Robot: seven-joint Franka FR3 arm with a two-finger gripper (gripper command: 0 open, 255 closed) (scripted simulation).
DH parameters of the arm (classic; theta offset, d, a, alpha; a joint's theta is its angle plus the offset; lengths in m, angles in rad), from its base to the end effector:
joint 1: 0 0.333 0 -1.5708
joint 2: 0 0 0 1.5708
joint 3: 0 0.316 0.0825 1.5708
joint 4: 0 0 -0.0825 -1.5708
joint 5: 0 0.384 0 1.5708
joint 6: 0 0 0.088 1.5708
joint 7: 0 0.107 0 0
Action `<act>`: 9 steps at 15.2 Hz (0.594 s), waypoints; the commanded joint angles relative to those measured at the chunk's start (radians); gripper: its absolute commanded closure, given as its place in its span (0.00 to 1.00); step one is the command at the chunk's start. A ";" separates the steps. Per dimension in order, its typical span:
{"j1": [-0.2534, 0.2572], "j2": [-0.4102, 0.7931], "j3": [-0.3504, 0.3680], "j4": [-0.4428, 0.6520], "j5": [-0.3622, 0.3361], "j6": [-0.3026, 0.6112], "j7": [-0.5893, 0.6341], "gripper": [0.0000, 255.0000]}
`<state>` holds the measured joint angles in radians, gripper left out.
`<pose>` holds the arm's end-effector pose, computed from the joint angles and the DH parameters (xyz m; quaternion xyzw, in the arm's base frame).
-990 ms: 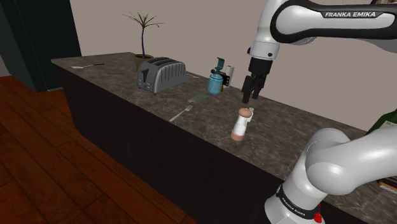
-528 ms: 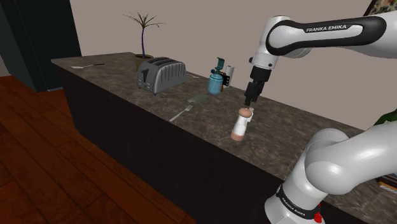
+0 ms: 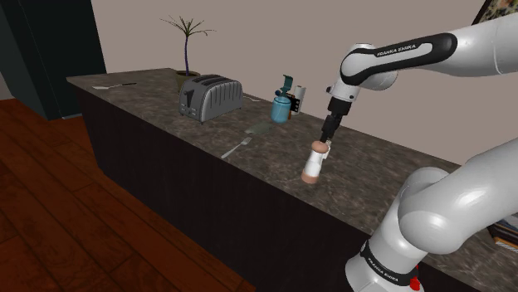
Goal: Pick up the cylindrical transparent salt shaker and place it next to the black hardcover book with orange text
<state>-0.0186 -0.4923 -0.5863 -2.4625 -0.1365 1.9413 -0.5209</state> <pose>0.3248 -0.2414 0.4333 -0.9963 -0.0207 0.0043 0.0836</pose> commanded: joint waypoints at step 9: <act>0.008 0.044 -0.030 -0.069 0.005 0.112 -0.022 0.00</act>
<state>-0.0104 -0.4484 -0.6159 -2.5290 -0.1316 2.0502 -0.5430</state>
